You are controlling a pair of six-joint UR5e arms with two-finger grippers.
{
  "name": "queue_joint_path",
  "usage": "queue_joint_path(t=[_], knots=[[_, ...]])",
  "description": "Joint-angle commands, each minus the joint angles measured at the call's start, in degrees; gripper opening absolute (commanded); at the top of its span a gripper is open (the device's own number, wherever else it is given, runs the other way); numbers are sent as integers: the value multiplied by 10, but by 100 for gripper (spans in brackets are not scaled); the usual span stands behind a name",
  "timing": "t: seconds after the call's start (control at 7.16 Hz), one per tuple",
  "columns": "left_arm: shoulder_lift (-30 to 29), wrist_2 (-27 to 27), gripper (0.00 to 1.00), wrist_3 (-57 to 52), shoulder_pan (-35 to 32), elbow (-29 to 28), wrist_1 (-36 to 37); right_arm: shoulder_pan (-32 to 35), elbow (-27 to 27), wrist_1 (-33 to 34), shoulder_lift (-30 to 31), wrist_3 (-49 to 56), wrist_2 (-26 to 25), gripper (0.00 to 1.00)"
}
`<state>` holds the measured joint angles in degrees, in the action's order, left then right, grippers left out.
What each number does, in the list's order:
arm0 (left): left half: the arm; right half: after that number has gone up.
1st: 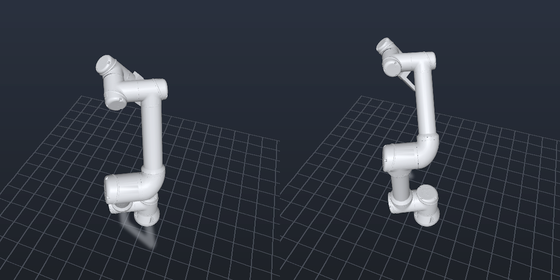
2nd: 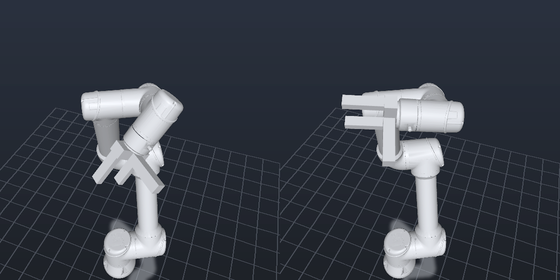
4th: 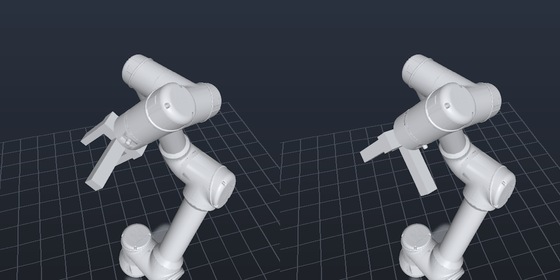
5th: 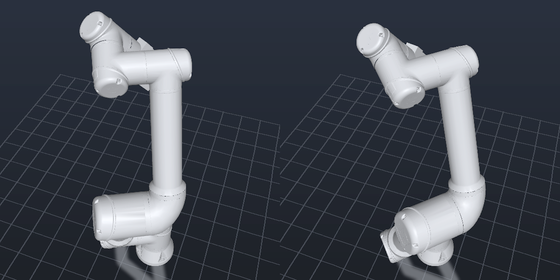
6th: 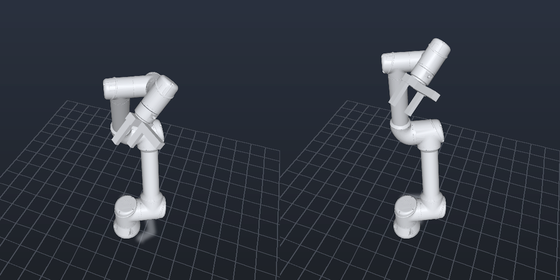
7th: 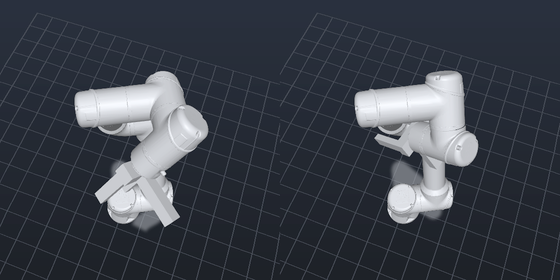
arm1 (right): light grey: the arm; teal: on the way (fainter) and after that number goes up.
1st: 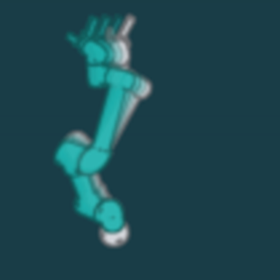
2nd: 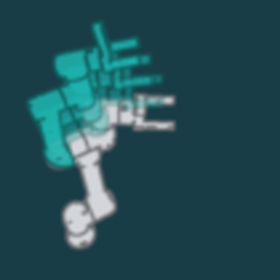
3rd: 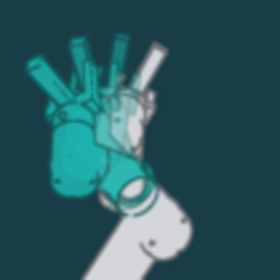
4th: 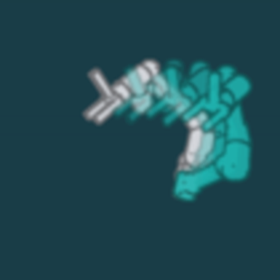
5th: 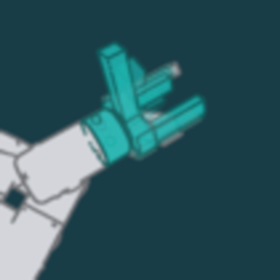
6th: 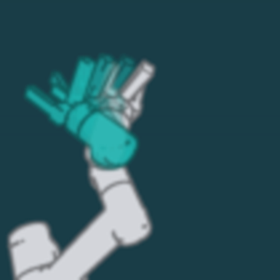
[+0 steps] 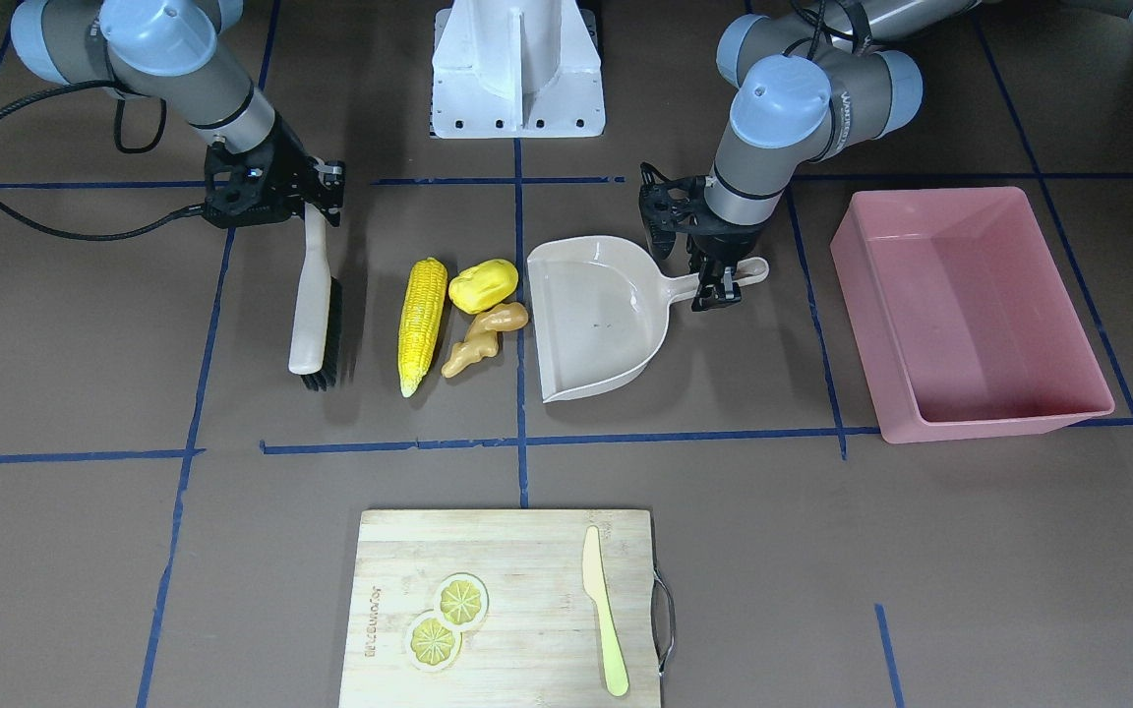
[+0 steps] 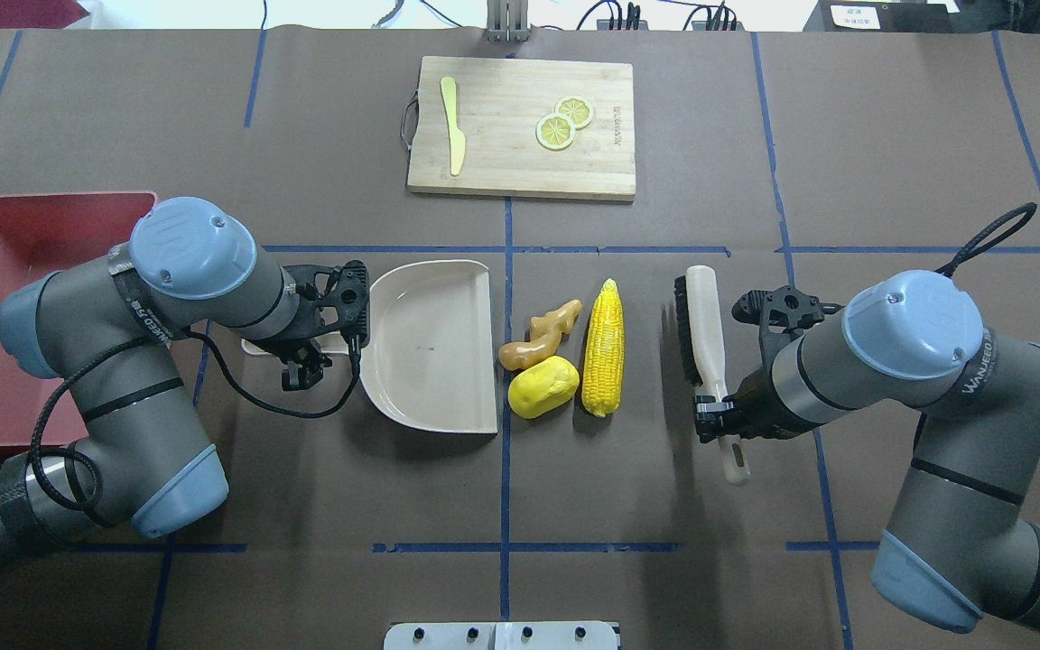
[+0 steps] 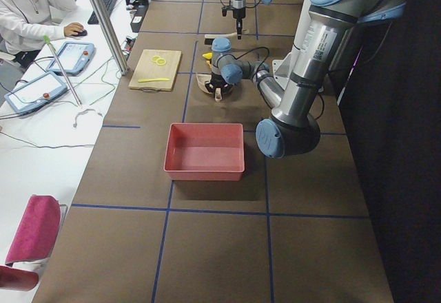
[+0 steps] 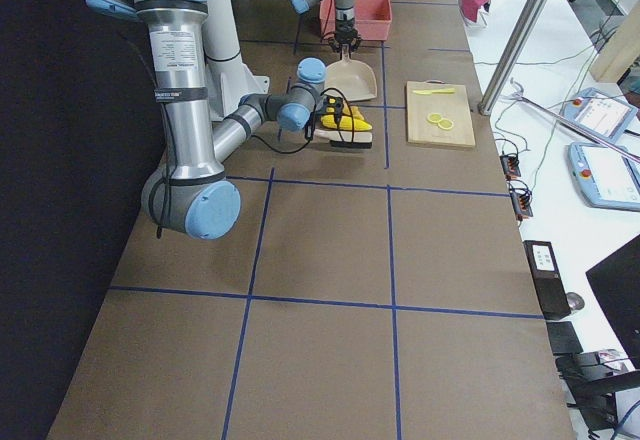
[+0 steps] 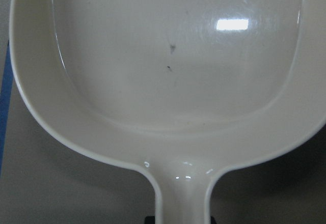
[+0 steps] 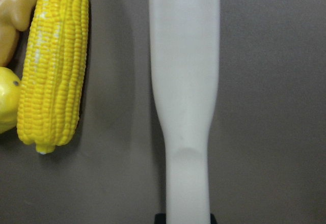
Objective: Sweep and dump trash into bin
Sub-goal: 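Tilt the dustpan up with the left gripper while the right brings the brush over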
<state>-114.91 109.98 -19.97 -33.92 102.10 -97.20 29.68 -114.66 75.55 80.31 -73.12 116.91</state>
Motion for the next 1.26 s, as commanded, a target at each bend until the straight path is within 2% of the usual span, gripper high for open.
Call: queue_joint_path(t=[0.0,0.14,0.7,0.98,1.12], knots=[[-25,0,4,-26,-1,2,45,-7,1,19,-10,-5,0,0],[-28,-1,4,-60,-2,2,56,-9,1,20,-11,-5,0,0],[-38,-3,4,-67,-1,-11,60,-30,9,20,-16,-6,-6,0],[-54,-18,4,-64,0,-20,62,-33,30,50,-60,-6,-5,0],[-75,-19,4,-60,1,-24,91,-37,33,53,-67,-7,-5,0]])
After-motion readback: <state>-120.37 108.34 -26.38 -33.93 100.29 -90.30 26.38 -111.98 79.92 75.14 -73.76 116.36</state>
